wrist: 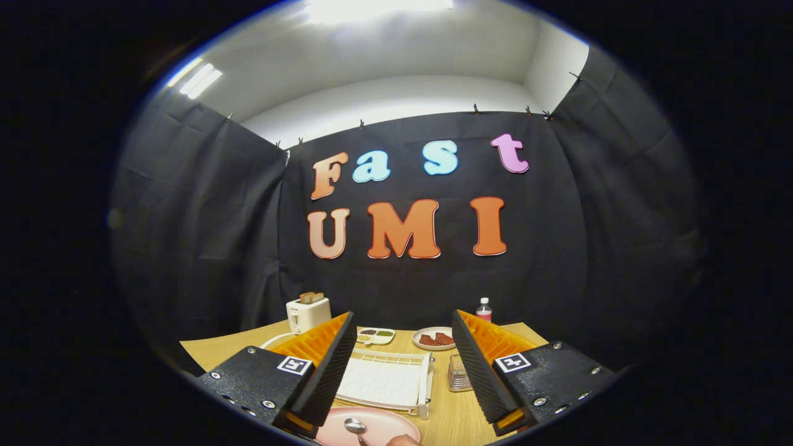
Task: Take the plate from the dish rack, then take the spoon from the basket and place it into the plate.
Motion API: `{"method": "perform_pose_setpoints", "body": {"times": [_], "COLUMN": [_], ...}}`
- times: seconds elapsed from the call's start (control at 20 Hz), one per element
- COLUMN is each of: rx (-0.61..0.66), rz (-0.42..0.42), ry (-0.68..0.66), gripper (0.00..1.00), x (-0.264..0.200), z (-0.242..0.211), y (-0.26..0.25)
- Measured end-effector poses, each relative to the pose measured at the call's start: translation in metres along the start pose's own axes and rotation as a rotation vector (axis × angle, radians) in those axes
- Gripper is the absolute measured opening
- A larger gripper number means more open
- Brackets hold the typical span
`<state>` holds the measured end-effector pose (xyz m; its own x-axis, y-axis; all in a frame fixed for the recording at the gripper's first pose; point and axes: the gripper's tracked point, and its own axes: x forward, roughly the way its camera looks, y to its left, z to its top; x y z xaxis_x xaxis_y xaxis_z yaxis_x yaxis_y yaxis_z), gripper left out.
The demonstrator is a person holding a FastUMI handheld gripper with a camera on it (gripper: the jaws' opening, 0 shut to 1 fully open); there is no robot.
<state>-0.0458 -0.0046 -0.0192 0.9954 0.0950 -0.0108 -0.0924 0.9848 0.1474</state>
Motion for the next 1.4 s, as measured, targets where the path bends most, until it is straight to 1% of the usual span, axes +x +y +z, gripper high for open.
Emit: {"method": "perform_pose_setpoints", "body": {"times": [0.15,0.2,0.4,0.5,0.65,0.95,1.2,1.4], "rx": [0.008,-0.008,-0.097,-0.102,-0.091,-0.127,-0.183,-0.196], "rz": [-0.064,-0.064,-0.129,-0.139,-0.125,-0.122,-0.114,-0.100], "ry": [-0.028,-0.038,-0.060,-0.069,-0.067,-0.089,-0.127,-0.117], "gripper": [0.92,0.92,0.92,0.92,0.92,0.92,0.92,0.93], "x": [-0.009,-0.013,-0.032,-0.043,-0.056,-0.057,-0.044,-0.024], "z": [0.011,0.015,0.037,0.045,0.050,0.066,0.072,0.060], "y": [-0.014,-0.013,-0.016,-0.008,0.005,0.022,0.040,0.052]}}
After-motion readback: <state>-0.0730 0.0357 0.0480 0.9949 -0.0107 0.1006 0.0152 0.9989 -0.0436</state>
